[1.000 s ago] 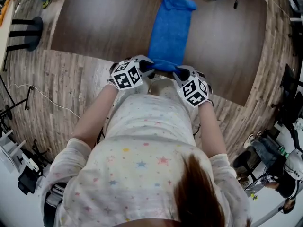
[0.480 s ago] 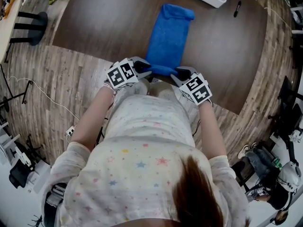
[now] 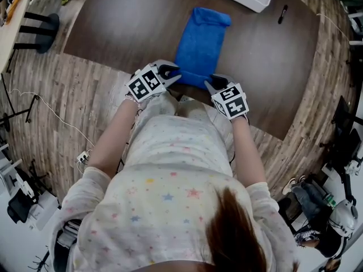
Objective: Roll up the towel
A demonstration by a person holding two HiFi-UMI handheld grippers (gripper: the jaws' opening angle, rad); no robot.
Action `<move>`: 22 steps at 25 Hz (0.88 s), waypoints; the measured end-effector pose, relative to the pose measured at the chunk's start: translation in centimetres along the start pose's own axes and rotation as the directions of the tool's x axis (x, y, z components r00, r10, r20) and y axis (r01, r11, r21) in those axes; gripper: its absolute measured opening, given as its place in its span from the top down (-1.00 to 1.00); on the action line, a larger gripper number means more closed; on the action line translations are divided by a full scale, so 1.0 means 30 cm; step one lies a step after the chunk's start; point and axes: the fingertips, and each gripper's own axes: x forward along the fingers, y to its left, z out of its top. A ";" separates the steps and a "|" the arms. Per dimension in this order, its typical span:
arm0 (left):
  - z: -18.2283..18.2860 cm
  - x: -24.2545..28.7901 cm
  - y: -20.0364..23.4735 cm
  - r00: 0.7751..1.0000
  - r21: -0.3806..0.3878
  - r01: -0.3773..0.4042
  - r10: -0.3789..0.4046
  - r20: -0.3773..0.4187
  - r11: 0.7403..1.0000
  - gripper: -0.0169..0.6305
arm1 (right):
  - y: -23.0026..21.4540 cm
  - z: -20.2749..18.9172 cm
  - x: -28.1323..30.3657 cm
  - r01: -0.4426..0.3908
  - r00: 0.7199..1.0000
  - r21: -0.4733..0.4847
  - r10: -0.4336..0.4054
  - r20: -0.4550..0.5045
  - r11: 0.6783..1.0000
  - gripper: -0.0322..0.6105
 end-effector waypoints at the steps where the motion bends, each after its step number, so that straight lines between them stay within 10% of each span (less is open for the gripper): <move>1: 0.010 -0.015 -0.003 1.000 0.018 0.003 -0.003 0.006 1.000 0.77 | -0.003 0.001 0.004 0.006 1.000 0.004 -0.006 -0.001 1.000 0.61; 15: -0.037 0.063 -0.054 0.996 0.116 0.066 -0.058 -0.072 0.991 0.46 | 0.024 0.071 -0.073 -0.031 0.994 -0.077 0.039 0.106 0.997 0.62; 22: -0.047 0.064 -0.046 0.995 0.141 0.071 -0.060 -0.077 0.987 0.44 | 0.081 -0.026 0.005 -0.017 1.000 -0.251 0.012 -0.022 0.968 0.45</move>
